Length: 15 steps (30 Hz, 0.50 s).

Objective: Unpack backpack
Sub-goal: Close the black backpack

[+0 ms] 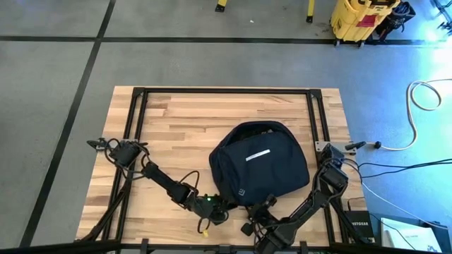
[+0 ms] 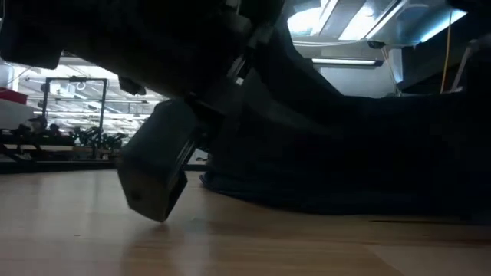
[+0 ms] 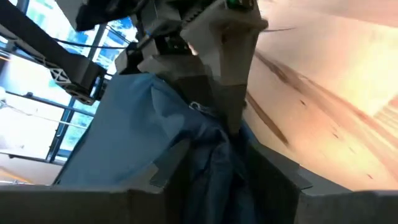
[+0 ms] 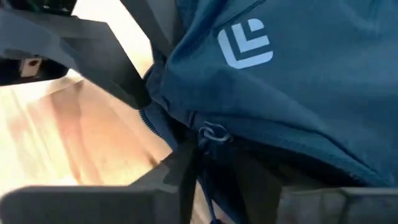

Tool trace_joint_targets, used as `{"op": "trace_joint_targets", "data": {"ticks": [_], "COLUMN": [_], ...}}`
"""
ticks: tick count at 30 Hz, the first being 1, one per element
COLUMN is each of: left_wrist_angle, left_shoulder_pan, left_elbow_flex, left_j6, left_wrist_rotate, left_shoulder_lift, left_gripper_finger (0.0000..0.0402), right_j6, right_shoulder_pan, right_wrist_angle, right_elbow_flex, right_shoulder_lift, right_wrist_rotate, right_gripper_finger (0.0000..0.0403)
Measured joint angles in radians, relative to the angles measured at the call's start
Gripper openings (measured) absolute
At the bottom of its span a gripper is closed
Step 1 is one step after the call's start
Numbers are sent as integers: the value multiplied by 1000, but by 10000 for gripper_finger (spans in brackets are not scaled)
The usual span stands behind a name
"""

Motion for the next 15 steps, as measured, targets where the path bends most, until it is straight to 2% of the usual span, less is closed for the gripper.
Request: {"op": "trace_joint_targets", "data": {"ticks": [6,15], "left_wrist_angle": [-25,-42], "left_shoulder_pan": [34,70], "left_elbow_flex": [0,1], "left_j6": [-28,-68], "left_wrist_rotate": [4,6], "left_shoulder_lift": [0,0], "left_gripper_finger": [138,138], "right_j6": [-1,13], "right_shoulder_pan": [-14,1], "right_wrist_angle": [0,-1], "right_elbow_flex": [0,29], "right_shoulder_lift": [0,1], "right_wrist_rotate": [0,-9], "right_gripper_finger": [8,1]}}
